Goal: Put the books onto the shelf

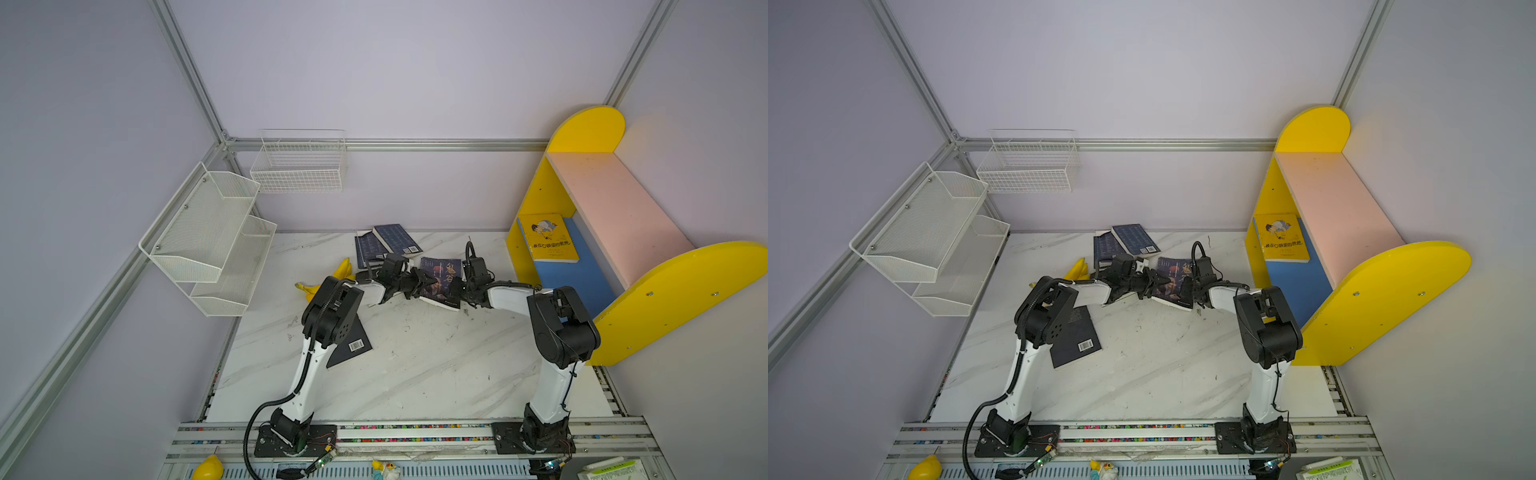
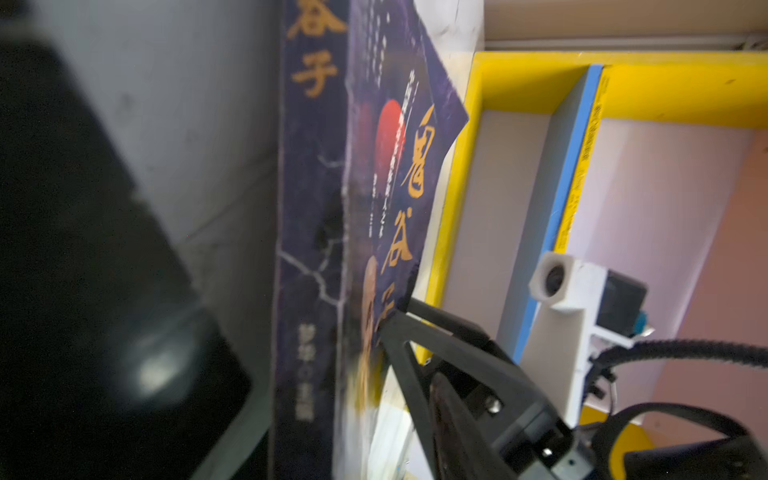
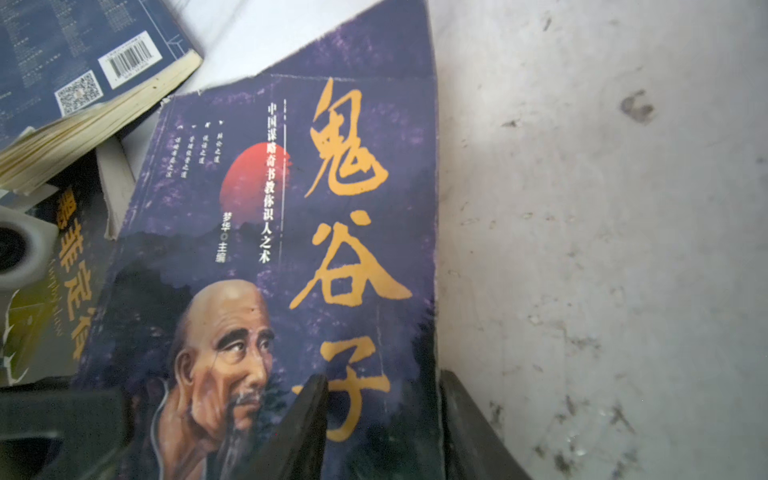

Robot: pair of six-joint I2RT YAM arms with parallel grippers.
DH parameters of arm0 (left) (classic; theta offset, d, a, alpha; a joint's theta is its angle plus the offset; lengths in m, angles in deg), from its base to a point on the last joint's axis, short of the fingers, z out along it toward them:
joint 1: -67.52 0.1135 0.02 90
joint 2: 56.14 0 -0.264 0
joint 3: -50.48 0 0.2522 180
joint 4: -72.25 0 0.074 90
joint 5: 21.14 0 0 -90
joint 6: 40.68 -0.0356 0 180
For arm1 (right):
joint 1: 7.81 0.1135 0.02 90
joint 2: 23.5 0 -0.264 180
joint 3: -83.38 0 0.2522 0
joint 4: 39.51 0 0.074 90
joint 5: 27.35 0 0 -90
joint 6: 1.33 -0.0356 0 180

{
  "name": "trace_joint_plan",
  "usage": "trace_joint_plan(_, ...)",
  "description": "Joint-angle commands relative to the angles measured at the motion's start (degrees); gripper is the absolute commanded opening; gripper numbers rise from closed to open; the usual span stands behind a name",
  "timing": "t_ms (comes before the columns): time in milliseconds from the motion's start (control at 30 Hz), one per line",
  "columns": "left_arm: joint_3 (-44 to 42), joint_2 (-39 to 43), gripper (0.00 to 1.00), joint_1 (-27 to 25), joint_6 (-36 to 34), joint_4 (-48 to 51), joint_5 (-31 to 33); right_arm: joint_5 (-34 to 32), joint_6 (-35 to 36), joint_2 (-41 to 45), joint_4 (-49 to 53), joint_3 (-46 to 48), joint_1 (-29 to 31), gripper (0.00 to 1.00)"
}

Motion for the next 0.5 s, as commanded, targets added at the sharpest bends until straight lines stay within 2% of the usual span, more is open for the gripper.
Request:
trace_joint_plan(0,0.8,6.8,0.37,-0.5,-8.1,8.5,0.1,2.3,0.6,-0.3,2.6,-1.0,0.9,0.46)
trace_joint_plan(267,2.7,10.0,0.09,-0.5,-13.8,15.0,2.3,3.4,-1.3,2.8,2.2,-1.3,-1.0,0.46)
trace_joint_plan(400,4.9,12.2,0.0,-0.3,-16.1,17.1,2.4,5.8,-4.4,6.0,1.1,-2.5,-2.4,0.58)
trace_joint_plan(467,6.9,13.7,0.0,0.0,-17.4,18.2,2.7,7.9,-7.9,8.2,-0.2,-3.0,-3.8,0.64)
